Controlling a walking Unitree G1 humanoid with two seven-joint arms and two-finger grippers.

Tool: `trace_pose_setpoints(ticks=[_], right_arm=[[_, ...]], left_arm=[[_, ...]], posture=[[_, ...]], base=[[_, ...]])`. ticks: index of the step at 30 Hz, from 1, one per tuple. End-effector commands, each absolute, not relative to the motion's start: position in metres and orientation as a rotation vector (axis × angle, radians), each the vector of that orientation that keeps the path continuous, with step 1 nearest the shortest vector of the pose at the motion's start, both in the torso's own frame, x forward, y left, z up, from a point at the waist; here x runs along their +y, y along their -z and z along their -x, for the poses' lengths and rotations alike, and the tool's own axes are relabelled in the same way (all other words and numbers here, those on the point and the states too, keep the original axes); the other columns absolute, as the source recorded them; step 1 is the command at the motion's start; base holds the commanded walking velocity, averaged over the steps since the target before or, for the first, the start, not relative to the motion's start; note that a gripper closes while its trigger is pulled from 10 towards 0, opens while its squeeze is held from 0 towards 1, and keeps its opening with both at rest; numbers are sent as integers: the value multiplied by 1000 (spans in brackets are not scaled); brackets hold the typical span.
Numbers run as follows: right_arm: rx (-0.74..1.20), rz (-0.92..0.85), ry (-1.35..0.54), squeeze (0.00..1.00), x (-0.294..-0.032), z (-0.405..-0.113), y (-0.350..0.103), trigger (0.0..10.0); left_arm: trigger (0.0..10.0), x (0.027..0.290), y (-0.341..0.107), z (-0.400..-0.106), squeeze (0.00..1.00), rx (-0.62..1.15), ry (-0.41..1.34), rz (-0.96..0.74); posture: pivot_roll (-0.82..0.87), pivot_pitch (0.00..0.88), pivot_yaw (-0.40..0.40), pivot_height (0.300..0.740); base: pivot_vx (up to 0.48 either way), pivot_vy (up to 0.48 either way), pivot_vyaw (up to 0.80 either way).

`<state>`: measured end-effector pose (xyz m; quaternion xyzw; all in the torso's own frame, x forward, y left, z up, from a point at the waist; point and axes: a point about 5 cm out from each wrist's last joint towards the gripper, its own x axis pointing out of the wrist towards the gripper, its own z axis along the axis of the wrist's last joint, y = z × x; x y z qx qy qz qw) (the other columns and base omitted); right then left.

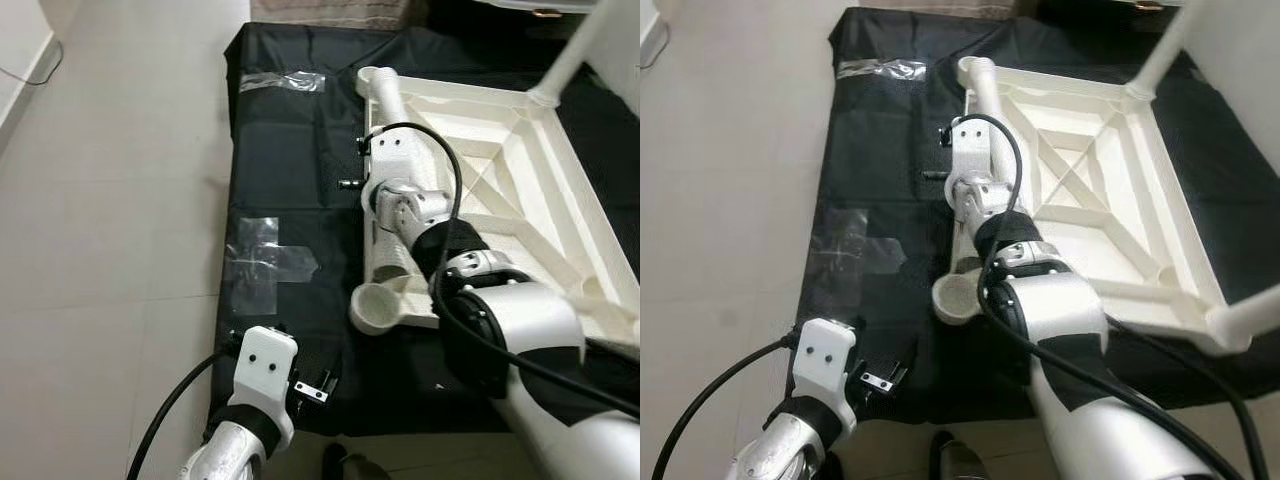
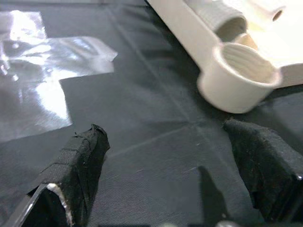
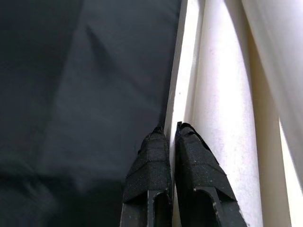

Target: Building children table

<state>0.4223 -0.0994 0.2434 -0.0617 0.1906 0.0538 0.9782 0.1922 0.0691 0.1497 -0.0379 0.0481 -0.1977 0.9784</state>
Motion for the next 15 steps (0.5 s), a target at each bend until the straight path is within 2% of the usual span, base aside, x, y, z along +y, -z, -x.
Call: trace_pose_setpoints(ticks=[1,15], right_arm=[[578,176,-224,0,-88,-410,-199,0],[674,284,-322,0,-105,-404,-181,0]], left_arm=[[10000,60,-145,-188,0,127,423,119],[10000,61,-144,-188,0,126,424,114]], posture=[[10,255,-126,740],[16,245,-118,740]], base=[[0,0,0],[0,0,0]])
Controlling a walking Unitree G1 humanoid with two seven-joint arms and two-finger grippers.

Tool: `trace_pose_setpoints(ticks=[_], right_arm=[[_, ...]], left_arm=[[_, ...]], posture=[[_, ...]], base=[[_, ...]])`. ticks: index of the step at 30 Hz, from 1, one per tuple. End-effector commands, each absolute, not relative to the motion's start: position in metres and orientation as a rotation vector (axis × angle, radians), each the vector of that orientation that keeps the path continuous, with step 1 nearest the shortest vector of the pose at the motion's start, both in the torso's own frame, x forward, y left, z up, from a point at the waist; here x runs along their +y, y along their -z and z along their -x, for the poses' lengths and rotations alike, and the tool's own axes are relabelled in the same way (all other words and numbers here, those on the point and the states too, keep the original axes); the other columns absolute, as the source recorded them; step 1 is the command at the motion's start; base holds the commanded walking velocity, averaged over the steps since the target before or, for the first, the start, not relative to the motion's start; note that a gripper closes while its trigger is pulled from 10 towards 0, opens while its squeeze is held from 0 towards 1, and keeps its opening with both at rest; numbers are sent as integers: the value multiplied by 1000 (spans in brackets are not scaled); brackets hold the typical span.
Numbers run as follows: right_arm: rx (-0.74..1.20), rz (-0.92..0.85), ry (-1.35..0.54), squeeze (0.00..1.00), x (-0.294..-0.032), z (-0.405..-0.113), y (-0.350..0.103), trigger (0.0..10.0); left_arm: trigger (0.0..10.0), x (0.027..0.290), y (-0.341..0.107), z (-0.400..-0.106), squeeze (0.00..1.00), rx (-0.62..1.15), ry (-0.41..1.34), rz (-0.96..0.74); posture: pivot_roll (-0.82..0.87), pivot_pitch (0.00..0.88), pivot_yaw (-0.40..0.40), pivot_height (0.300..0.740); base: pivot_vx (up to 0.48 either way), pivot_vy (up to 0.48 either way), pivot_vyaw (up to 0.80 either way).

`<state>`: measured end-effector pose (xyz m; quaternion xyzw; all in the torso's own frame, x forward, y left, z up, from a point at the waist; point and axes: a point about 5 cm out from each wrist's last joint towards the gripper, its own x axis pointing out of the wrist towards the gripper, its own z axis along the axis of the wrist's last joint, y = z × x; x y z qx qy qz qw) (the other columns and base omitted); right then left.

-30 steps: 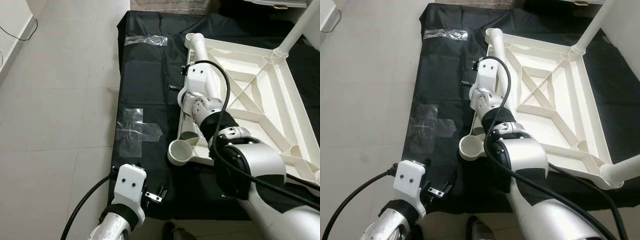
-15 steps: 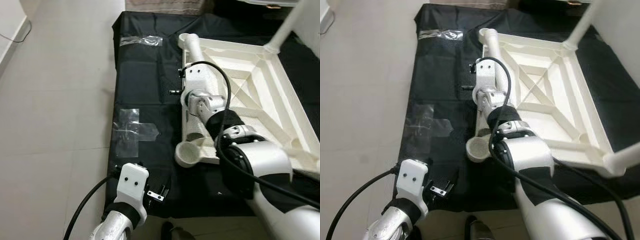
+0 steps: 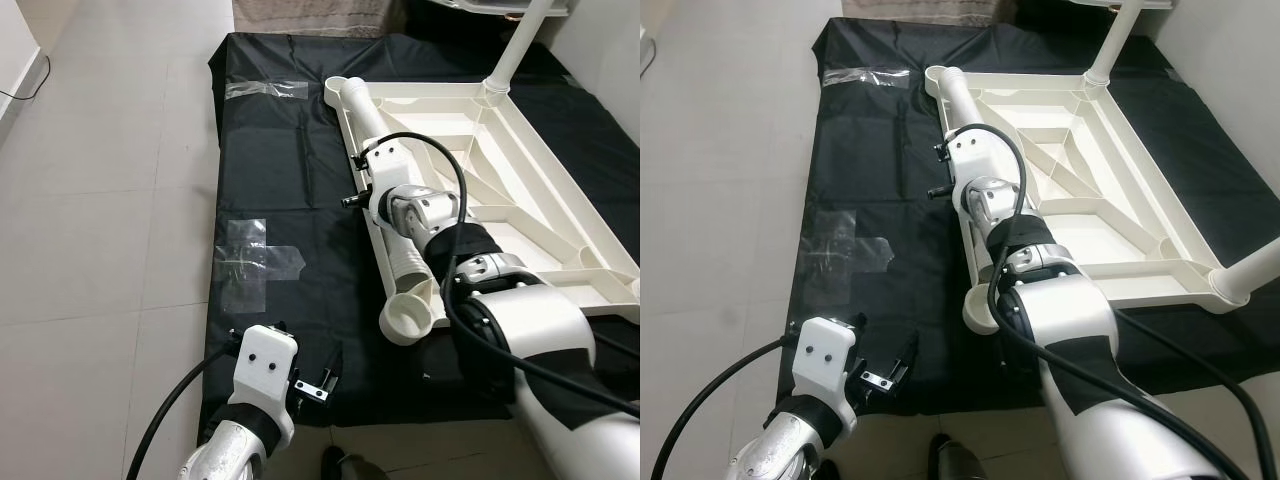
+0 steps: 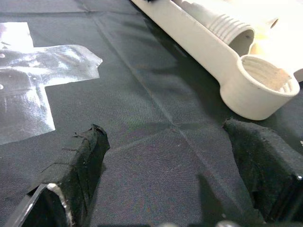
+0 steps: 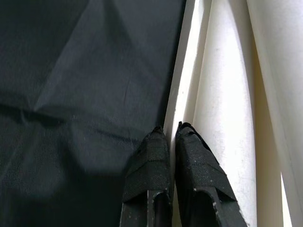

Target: Building children table

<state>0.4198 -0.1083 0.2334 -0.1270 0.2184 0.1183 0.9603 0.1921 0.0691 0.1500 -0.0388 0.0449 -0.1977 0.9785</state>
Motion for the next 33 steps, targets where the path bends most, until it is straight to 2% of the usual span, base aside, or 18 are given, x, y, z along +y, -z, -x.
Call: trace_pose_setpoints(ticks=[1,10,15,19,22,32,33], right_arm=[[674,284,-322,0,-105,-404,-181,0],[806,351,-463,0,-127,-396,-172,0],[919,403,-593,0,-154,-385,-159,0],[950,431,-659,0,-163,-381,-154,0],[992,511,-775,0,-176,-372,-148,0],[1044,614,-958,0,-192,-356,-144,0],[1041,612,-958,0,-191,-357,-143,10000]], left_arm=[[10000,61,-144,-188,0,126,424,114],[10000,62,-143,-188,0,124,423,111],[10000,63,-143,-189,0,124,425,107],[10000,63,-143,-189,0,125,425,106],[10000,64,-143,-189,0,126,425,103],[10000,65,-143,-189,0,129,426,99],[10000,65,-142,-189,0,130,426,98]], posture=[[16,245,-118,740],[16,239,-114,740],[17,244,-106,740],[18,243,-104,740],[20,248,-98,740],[22,252,-94,740],[25,254,-93,740]], base=[[0,0,0],[0,0,0],[0,0,0],[0,0,0],[0,0,0],[0,0,0],[0,0,0]])
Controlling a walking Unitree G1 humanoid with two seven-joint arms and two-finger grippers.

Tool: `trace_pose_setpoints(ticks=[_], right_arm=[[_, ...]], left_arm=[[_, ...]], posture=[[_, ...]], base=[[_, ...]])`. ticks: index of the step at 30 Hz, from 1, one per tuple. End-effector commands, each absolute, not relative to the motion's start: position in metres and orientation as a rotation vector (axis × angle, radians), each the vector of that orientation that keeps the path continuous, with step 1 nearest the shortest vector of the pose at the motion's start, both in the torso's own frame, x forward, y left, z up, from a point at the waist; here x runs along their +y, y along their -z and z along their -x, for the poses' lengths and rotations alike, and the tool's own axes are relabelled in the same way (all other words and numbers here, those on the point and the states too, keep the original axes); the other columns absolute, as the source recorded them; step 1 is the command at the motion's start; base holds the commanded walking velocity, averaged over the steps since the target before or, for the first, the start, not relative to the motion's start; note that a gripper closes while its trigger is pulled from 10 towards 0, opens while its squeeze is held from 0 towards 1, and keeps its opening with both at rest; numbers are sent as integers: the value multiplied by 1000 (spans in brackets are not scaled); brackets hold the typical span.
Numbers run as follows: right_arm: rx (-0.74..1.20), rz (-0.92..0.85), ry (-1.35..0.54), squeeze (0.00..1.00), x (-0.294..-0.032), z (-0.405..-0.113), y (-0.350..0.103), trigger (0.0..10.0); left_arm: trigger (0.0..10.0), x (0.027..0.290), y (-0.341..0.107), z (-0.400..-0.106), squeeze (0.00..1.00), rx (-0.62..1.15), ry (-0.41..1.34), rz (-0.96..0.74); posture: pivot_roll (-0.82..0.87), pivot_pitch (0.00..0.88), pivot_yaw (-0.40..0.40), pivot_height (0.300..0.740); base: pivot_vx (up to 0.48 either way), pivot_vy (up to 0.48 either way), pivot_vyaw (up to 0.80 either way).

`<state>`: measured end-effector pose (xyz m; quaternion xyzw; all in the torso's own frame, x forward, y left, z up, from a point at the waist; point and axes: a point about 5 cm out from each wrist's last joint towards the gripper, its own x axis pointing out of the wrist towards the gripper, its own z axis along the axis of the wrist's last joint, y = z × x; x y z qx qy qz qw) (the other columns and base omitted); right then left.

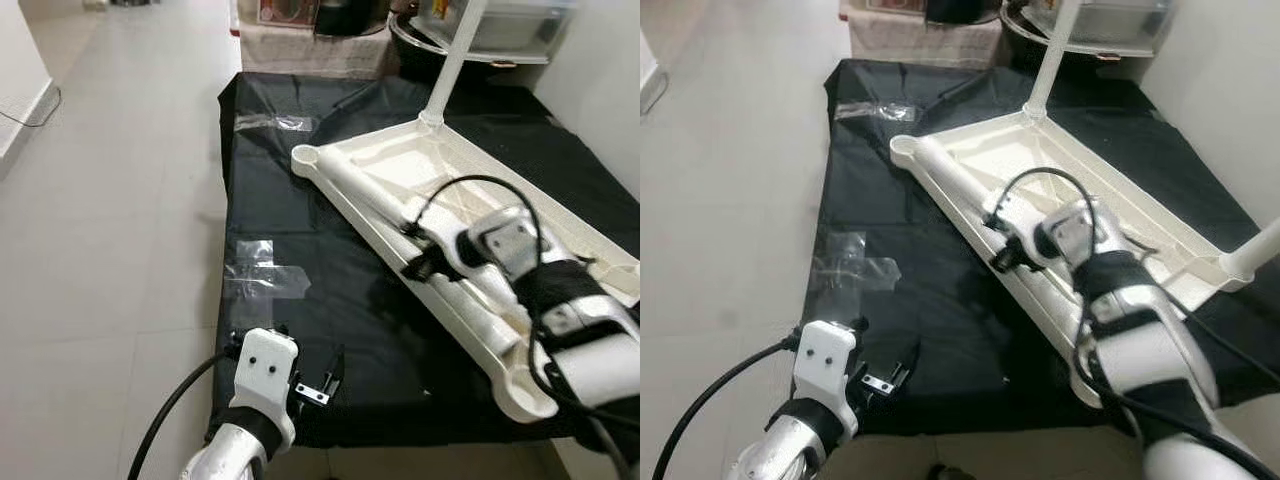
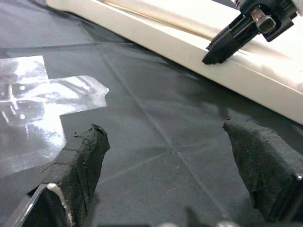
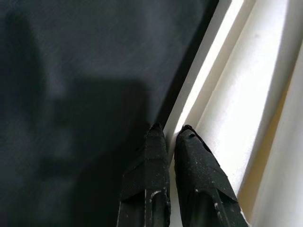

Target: Building children table

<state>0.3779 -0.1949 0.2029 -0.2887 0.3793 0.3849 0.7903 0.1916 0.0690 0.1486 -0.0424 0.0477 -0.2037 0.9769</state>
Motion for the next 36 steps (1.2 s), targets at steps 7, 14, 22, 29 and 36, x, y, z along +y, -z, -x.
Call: trace_pose_setpoints(ticks=[7,14,22,29,36], right_arm=[[994,602,-876,192,-190,-363,-146,10000],[973,593,-876,1000,-190,-362,-148,10000],[864,516,-877,0,-181,-375,-182,10000],[715,453,-889,0,-161,-388,-223,10000],[645,453,-884,0,-154,-392,-240,10000]], left_arm=[[10000,66,-142,-189,0,132,426,98],[10000,65,-142,-189,0,133,426,98],[10000,65,-141,-190,0,134,427,102],[10000,65,-141,-189,0,135,427,100],[10000,64,-141,-189,0,137,426,103]], posture=[[24,254,-93,740],[20,253,-95,740],[19,253,-97,740],[21,251,-99,740],[21,253,-102,740]], base=[[0,0,0],[0,0,0],[0,0,0],[0,0,0],[0,0,0]])
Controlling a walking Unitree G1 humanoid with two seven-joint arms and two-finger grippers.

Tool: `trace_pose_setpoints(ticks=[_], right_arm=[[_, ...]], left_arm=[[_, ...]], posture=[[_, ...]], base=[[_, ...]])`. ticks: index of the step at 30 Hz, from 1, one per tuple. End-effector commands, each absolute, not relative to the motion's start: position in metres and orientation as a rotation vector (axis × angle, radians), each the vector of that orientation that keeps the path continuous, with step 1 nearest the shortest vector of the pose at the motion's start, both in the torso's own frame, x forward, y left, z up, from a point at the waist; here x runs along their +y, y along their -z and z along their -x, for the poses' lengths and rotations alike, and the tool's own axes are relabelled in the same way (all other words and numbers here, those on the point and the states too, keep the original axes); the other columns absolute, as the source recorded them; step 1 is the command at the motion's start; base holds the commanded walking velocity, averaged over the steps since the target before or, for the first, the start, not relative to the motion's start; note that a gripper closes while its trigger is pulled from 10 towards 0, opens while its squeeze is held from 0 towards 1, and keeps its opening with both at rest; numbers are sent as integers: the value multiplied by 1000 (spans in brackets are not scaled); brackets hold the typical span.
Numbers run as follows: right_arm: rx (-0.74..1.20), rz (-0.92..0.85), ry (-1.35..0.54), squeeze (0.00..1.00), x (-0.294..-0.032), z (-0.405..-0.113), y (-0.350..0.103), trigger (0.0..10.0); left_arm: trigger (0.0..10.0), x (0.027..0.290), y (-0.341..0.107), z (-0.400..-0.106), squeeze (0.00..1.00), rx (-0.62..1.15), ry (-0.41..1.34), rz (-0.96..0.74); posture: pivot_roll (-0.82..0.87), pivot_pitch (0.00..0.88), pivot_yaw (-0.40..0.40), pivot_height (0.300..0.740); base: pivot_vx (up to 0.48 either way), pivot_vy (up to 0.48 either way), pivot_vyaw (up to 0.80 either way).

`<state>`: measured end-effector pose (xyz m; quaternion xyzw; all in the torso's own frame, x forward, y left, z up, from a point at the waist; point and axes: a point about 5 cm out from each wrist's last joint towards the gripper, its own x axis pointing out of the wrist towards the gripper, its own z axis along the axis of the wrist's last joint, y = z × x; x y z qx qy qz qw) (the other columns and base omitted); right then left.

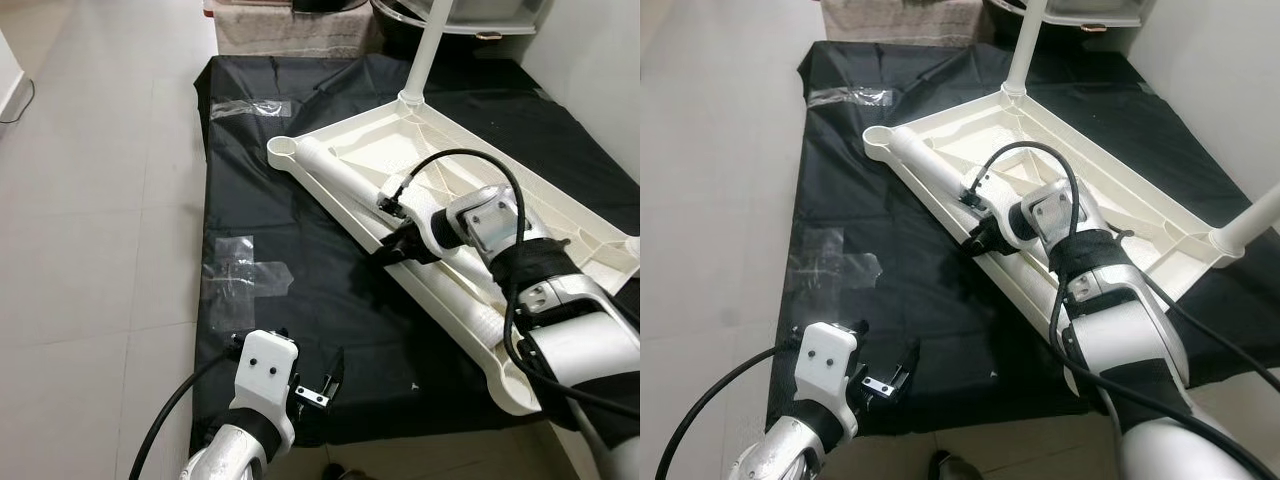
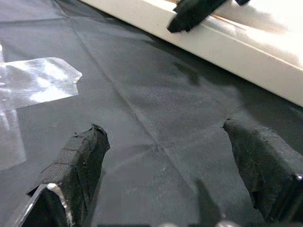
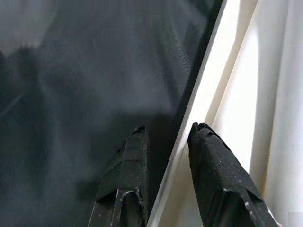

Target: Building children table

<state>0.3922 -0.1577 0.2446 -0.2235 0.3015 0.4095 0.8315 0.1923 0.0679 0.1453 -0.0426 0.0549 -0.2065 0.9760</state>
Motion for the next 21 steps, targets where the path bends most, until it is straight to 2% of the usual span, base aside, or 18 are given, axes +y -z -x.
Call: trace_pose_setpoints(ticks=[1,11,16,21], right_arm=[[645,453,-884,0,-154,-392,-240,10000],[598,417,-812,0,-143,-399,-250,10000],[601,376,-709,0,-124,-404,-245,10000],[625,372,-708,0,-114,-402,-237,10000]], left_arm=[[10000,64,-141,-189,0,137,426,103],[10000,64,-140,-189,0,140,428,104],[10000,64,-140,-189,0,141,430,105],[10000,63,-140,-188,0,141,430,106]], posture=[[21,253,-102,740],[22,251,-99,740],[24,247,-101,740],[26,244,-104,740]], base=[[0,0,0],[0,0,0],[0,0,0],[0,0,0]])
